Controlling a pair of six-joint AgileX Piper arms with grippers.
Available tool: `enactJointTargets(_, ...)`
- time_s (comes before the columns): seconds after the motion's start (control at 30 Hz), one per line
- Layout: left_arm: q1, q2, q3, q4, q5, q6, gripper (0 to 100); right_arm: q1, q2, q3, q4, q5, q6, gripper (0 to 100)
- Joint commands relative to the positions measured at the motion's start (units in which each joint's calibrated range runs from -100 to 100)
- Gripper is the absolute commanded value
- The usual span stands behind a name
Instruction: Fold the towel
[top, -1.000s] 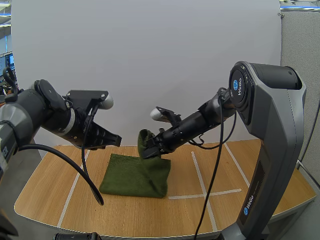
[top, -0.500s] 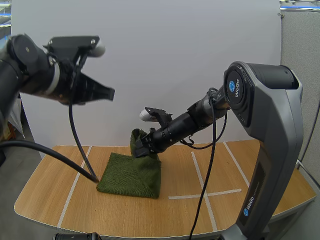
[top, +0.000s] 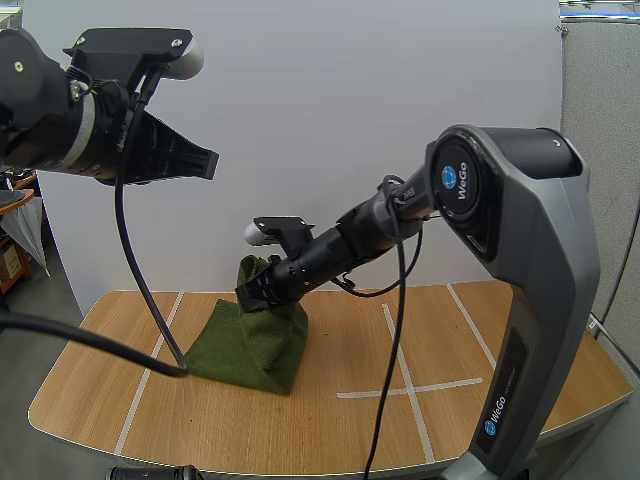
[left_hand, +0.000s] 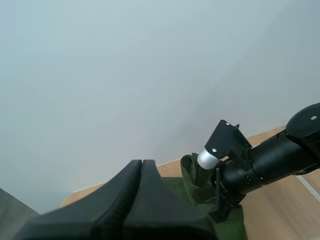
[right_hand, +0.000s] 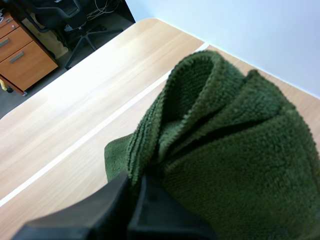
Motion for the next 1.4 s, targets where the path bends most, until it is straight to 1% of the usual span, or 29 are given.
enactJointTargets(0.0,0.06,-0.98,-0.38,0.54,1.50,-0.51,0,0.75,1.85,-3.02,1.42,-2.11,0.53,0)
enactJointTargets(0.17,0.06,-1.08,-0.38,0.54,4.43,-0.51,0,1.66,5.81,-6.63,1.42,-2.25,0.53,0)
enactJointTargets(0.33,0.06,-1.08,-0.38,0.54,4.43,-0.51,0,1.83,6.85,-7.52,1.86,-2.93,0.53,0)
enactJointTargets(0.37,0.06,-1.08,-0.38,0.54,4.43,-0.51,0,1.83,6.85,-7.52,1.76,-2.93,0.53,1)
enactJointTargets(0.4,0.06,-1.08,-0.38,0.54,4.43,-0.51,0,1.83,6.85,-7.52,1.76,-2.93,0.53,16)
enactJointTargets(0.43,0.06,-1.08,-0.38,0.54,4.43,-0.51,0,1.83,6.85,-7.52,1.76,-2.50,0.53,34)
enactJointTargets(0.47,0.06,-1.08,-0.38,0.44,4.62,-0.51,0,1.83,6.85,-7.52,2.00,-2.53,0.53,56)
enactJointTargets(0.53,0.06,-1.08,-0.38,0.33,4.72,-0.51,0,1.83,6.85,-7.52,2.17,-2.53,1.35,92)
enactJointTargets(0.57,0.06,-1.08,-0.38,0.33,4.72,-0.51,0,1.83,6.85,-7.52,1.87,-2.53,1.59,100)
enactJointTargets(0.7,0.06,-1.08,-0.38,0.33,5.16,-0.51,0,1.83,5.25,-7.52,-1.21,-1.71,3.14,100)
enactJointTargets(0.83,0.06,-1.08,-0.23,0.33,6.13,-0.51,0,1.59,0.98,-7.52,-3.81,-1.64,4.37,100)
enactJointTargets(0.93,0.06,-1.08,-0.23,0.33,6.29,-0.51,0,1.21,-1.82,-7.52,-8.31,-1.27,6.68,100)
enactJointTargets(1.0,0.06,-1.08,-0.23,0.43,6.46,-0.51,0,0.76,-2.60,-7.39,-12.14,-0.15,9.27,100)
enactJointTargets(1.07,0.06,-1.08,-0.23,0.66,6.80,-0.51,0,0.24,-3.04,-6.36,-14.19,0.79,10.11,100)
enactJointTargets(1.23,0.06,-1.08,-0.23,0.63,7.42,-0.51,0,-1.85,-3.17,-1.62,-14.59,1.03,9.51,100)
enactJointTargets(1.37,0.06,-1.08,-0.23,0.81,7.39,-0.51,0,-2.85,-3.17,1.34,-14.08,-0.57,7.10,100)
